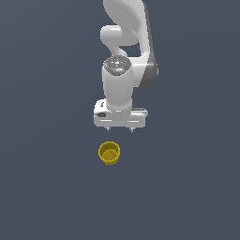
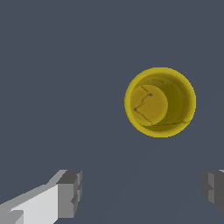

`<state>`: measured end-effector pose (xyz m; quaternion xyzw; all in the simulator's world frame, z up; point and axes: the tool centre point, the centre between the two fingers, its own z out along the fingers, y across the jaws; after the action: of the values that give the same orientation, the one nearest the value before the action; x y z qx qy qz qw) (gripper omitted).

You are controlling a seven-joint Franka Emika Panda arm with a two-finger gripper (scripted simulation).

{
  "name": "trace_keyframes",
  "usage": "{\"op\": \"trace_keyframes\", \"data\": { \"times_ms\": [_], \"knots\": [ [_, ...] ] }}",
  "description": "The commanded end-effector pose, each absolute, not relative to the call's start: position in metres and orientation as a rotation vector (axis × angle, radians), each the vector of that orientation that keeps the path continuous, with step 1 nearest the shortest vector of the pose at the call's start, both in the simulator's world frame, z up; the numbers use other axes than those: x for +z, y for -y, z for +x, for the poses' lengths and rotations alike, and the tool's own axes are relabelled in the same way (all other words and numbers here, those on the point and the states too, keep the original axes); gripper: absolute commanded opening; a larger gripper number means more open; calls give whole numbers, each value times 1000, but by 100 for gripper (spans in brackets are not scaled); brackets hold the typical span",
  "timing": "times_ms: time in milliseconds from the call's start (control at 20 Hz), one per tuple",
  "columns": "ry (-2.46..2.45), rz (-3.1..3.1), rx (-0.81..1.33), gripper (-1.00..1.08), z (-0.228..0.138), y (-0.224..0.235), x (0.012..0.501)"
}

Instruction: Pick up the object and move it to a goal position.

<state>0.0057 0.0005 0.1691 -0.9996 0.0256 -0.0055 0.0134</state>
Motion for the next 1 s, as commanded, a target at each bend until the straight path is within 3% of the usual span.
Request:
{"op": "trace_keyframes", "data": {
  "times_ms": [0,950],
  "knots": [
    [-80,-3114,-17,28,6,-1,169],
    [-232,-3101,-8,28,27,2,173]
  ]
}}
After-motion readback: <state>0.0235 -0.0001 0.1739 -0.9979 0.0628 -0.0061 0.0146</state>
